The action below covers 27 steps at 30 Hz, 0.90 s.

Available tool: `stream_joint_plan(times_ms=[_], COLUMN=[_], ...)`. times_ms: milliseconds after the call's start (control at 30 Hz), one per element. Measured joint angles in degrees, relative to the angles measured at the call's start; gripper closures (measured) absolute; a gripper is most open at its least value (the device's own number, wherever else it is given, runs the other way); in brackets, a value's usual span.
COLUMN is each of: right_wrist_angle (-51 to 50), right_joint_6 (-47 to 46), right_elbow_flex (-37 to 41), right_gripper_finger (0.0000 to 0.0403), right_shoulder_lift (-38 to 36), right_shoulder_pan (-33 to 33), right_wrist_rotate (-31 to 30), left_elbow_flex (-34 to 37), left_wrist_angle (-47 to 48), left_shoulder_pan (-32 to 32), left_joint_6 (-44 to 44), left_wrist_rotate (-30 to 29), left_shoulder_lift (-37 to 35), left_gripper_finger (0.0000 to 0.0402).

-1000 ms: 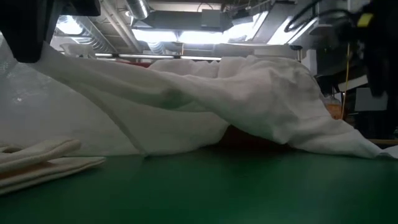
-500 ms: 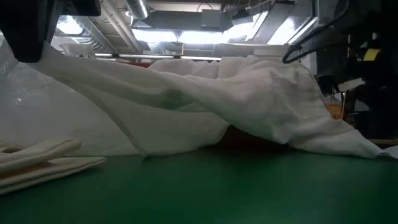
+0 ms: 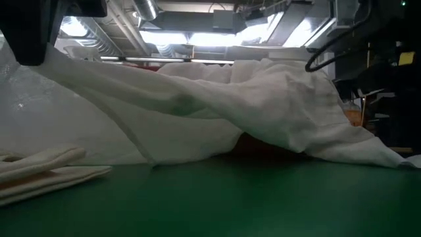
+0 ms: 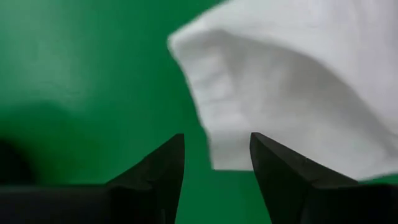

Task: Fold Laundry from Bin
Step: Fold the white polo shirt

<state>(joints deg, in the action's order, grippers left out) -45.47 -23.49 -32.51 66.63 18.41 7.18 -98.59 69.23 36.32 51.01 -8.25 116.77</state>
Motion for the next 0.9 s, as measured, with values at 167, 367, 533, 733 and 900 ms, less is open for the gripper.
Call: stream_joint_plan(times_ms=[167,367,533,733,900], right_wrist_angle=[0.25,0.74,2.23,2.35,1.94], right_joint_6=[0.03,-0.09,-3.26,-6.25,-7.94], right_elbow_flex=[0.05,2.91,5.1,5.27,2.71], right_gripper_finger=[0.0219,0.0219,0.0222,0.0293,0.0391], right_shoulder_lift=[0.0,0.0,-0.04,-0.07,0.02], right_shoulder_pan=[0.0,0.0,0.0,0.0,-0.04], right_wrist_rotate=[-2.43,-2.08,-4.98,-7.67,-0.42], left_elbow_flex=[0.0,0.0,0.0,0.0,0.0], left_wrist_angle=[-0.08,-0.71,-0.94,-0.94,-0.92], left_shoulder_pan=[0.0,0.0,0.0,-0.02,-0.04], left_joint_6=[0.04,0.04,0.06,0.1,5.67], left_wrist_rotate=[-0.02,-0.02,-0.02,-0.03,2.05], left_shoulder_lift=[0.0,0.0,0.0,0.0,-0.18], left_gripper_finger=[0.0402,0.0402,0.0402,0.0402,0.0402])
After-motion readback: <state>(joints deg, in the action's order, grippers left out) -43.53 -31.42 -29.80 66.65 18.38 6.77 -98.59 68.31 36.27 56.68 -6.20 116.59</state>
